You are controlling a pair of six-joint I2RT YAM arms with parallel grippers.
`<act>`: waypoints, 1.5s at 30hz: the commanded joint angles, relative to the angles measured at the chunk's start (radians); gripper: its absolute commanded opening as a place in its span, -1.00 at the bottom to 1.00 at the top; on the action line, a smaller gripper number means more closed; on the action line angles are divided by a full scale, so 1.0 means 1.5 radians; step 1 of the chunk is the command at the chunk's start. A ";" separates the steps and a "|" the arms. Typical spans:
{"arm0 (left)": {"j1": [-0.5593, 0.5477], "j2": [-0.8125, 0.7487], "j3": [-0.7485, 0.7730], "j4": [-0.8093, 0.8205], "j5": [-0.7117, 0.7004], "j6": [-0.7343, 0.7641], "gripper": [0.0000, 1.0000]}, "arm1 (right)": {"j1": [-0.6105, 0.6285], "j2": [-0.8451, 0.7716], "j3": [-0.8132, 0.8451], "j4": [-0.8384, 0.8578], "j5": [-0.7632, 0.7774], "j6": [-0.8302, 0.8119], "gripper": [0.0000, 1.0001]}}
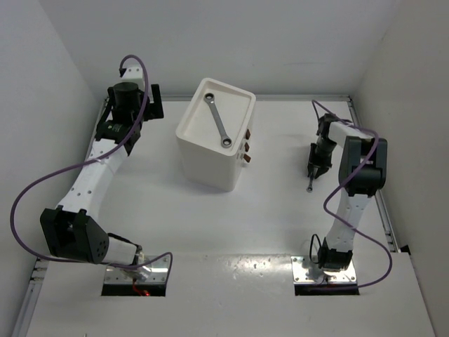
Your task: Sort the tools into containers
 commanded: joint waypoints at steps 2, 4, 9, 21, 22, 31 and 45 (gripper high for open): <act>0.004 -0.005 0.016 0.016 -0.009 0.002 0.98 | 0.009 0.040 -0.029 0.022 0.056 -0.019 -0.42; 0.004 -0.005 0.016 0.016 -0.009 0.002 0.98 | 0.015 0.033 -0.036 0.022 0.056 -0.019 -0.60; 0.004 -0.011 0.009 0.016 -0.015 0.002 0.98 | 0.015 0.027 -0.049 0.028 0.050 -0.019 -0.96; 0.004 -0.018 -0.004 0.010 0.009 -0.004 0.98 | 0.021 -0.071 -0.005 -0.002 -0.139 0.016 -1.00; 0.004 -0.018 -0.004 0.010 0.009 -0.004 0.98 | 0.021 -0.085 -0.005 -0.008 -0.148 0.026 -1.00; -0.002 -0.018 0.002 0.010 0.002 -0.010 0.98 | 0.019 -0.238 -0.003 -0.037 -0.317 0.045 -1.00; -0.008 -0.011 0.021 -0.019 0.022 -0.010 0.98 | 0.081 -0.204 0.395 0.036 -0.540 0.069 -1.00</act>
